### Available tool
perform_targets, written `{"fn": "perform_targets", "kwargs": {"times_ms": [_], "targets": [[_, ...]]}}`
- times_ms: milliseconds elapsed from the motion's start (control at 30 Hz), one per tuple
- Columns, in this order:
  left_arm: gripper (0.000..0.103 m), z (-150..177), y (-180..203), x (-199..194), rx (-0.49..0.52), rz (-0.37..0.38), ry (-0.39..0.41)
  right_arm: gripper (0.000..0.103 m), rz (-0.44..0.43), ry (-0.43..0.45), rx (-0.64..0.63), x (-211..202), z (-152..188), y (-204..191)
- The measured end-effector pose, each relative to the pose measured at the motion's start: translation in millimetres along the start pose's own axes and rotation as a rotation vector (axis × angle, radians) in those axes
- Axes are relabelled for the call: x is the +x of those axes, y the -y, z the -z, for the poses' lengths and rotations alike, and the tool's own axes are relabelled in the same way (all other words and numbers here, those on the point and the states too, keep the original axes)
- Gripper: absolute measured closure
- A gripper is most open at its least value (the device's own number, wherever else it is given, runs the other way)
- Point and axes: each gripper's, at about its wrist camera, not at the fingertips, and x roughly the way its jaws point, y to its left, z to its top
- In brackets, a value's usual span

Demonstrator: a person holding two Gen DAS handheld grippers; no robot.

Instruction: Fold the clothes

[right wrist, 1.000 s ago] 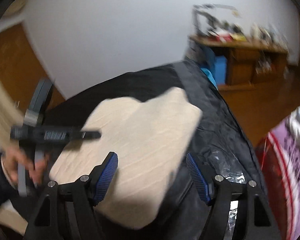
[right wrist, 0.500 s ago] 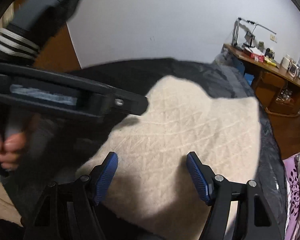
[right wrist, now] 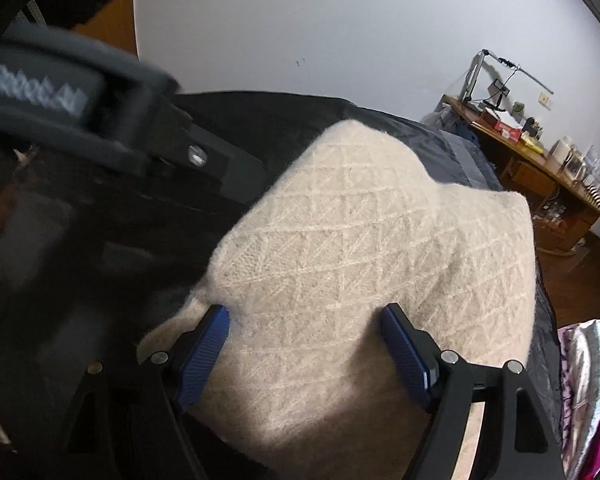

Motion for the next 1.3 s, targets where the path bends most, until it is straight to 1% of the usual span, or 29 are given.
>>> {"fn": "perform_targets", "kwargs": {"times_ms": [67, 100, 167, 233, 300, 400, 467, 533, 633, 733, 800, 833, 933, 1100, 1233, 1300], "targets": [[0.029, -3.6, 6.1, 3.6, 0.01, -0.008, -0.006, 0.022, -0.043, 0.022, 0.044, -14.3, 0.7, 11.5], [0.029, -5.4, 9.2, 5.4, 0.015, -0.012, -0.009, 0.022, -0.049, 0.043, 0.065, -24.1, 1.9, 18.0], [0.029, -8.3, 15.0, 12.6, 0.025, -0.017, -0.023, 0.022, -0.034, 0.08, 0.087, -39.4, 4.2, 28.2], [0.029, -9.6, 20.1, 20.9, 0.036, -0.029, -0.041, 0.022, -0.009, 0.097, 0.092, -50.5, 7.3, 34.8], [0.029, -9.1, 25.2, 30.0, 0.056, -0.05, -0.06, 0.022, -0.002, 0.078, 0.079, -52.1, 12.2, 36.3], [0.027, -7.7, 28.0, 43.2, 0.074, -0.073, -0.084, 0.022, 0.012, 0.013, 0.063, -36.1, 21.4, 34.1], [0.025, -7.6, 27.9, 46.4, 0.073, -0.081, -0.084, 0.018, 0.039, 0.015, 0.027, -29.1, 25.1, 27.7], [0.024, -8.1, 28.4, 47.3, 0.075, -0.098, -0.083, 0.015, 0.047, 0.024, 0.012, -28.1, 26.6, 23.1], [0.023, -8.0, 32.2, 42.0, 0.075, -0.128, -0.078, 0.015, 0.01, 0.022, 0.049, -33.1, 27.6, 28.2], [0.02, -7.1, 41.2, 30.5, 0.069, -0.193, -0.06, 0.015, -0.049, 0.002, 0.122, -45.0, 25.3, 42.6], [0.017, -5.8, 47.1, 21.9, 0.061, -0.239, -0.047, 0.015, -0.06, -0.015, 0.179, -55.4, 26.4, 53.1], [0.017, -4.3, 51.1, 16.5, 0.061, -0.252, -0.042, 0.015, -0.056, -0.025, 0.207, -60.8, 28.4, 58.8], [0.017, 2.1, 62.4, 0.1, 0.066, -0.255, -0.018, 0.015, -0.029, -0.058, 0.301, -76.6, 42.2, 80.8], [0.017, 15.6, 80.7, -19.6, 0.021, -0.213, -0.014, 0.015, 0.021, -0.067, 0.403, -106.3, 65.0, 105.0], [0.016, 21.6, 99.6, -26.4, 0.013, -0.18, -0.008, 0.015, 0.053, -0.09, 0.409, -118.9, 69.4, 109.2], [0.01, 22.8, 106.9, -27.9, 0.012, -0.169, -0.011, 0.015, 0.059, -0.079, 0.412, -124.8, 69.6, 110.1]]}}
